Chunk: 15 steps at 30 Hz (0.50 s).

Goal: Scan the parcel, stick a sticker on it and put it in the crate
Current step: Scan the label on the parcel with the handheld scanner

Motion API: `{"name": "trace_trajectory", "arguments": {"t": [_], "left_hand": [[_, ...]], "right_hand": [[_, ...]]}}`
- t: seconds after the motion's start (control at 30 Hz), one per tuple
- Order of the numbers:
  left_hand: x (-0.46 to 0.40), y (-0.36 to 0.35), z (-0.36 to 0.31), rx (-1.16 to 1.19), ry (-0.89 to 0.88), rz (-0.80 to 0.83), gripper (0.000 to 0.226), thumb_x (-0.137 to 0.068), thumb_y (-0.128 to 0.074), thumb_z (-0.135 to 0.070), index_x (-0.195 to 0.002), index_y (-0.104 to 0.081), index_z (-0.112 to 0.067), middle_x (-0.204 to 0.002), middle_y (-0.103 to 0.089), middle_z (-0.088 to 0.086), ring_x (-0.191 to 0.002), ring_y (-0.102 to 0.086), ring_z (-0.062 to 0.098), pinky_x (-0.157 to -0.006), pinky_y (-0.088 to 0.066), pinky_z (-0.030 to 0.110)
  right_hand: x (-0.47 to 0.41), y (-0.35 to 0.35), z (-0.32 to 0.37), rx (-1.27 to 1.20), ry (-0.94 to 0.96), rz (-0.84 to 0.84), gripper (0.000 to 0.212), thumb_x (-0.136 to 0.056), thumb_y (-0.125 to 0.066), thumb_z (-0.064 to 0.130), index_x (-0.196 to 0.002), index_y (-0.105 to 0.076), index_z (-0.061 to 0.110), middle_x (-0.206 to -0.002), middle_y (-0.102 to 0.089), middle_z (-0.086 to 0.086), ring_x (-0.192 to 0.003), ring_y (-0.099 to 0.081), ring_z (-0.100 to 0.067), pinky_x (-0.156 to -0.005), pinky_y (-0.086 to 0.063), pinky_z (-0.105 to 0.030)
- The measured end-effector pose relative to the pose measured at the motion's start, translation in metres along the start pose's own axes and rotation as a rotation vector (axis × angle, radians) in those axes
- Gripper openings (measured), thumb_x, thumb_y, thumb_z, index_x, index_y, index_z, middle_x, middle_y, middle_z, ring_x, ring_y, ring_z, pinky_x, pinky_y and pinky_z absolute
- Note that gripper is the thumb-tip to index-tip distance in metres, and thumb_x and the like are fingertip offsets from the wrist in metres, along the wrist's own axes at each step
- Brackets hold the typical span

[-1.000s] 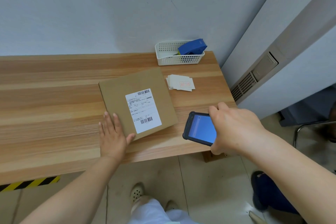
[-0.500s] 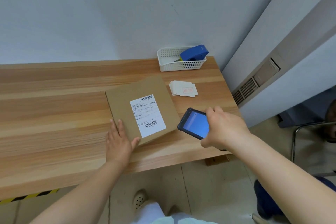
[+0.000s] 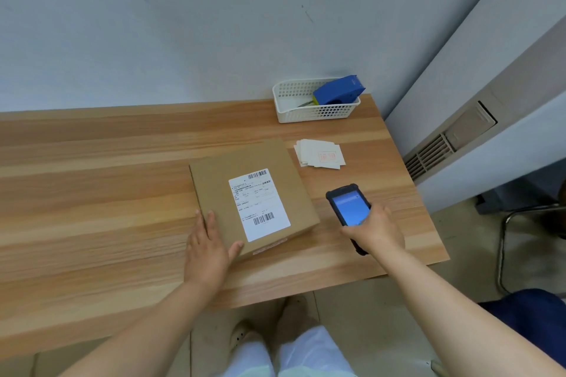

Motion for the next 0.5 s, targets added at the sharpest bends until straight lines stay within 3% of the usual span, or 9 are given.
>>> {"name": "trace_trajectory", "arguments": {"t": [0.33,0.5], "left_hand": [[-0.008,0.005,-0.005,-0.049,-0.043,0.060,0.084,-0.084,-0.060,-0.040,-0.145,-0.014,-0.005,-0.154,-0.014,0.022,-0.141,-0.019,0.035,-0.113,-0.018,0.042],[-0.011,0.006,-0.008,-0.066,0.005,0.082,0.088,-0.077,-0.046,-0.058,-0.144,-0.019,-0.007,-0.151,-0.021,0.022,-0.136,-0.026,0.039,-0.111,-0.023,0.048]], "right_hand": [[-0.069,-0.036,-0.005,-0.061,-0.075,0.039,0.073,-0.067,-0.077,0.035,-0.122,-0.040,0.006,-0.119,-0.046,-0.013,-0.100,-0.055,-0.033,-0.072,-0.047,-0.038],[-0.097,-0.048,-0.010,-0.070,-0.094,0.045,0.080,-0.064,-0.079,0.033,-0.126,-0.037,0.004,-0.122,-0.043,-0.016,-0.106,-0.051,-0.035,-0.081,-0.050,-0.043]]}}
Point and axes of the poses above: each hand's wrist, its own x-axis away from the middle knuckle, its own y-axis out of the back of the hand, z = x × y, the point moved 2 cm from there along -x, towards the middle knuckle
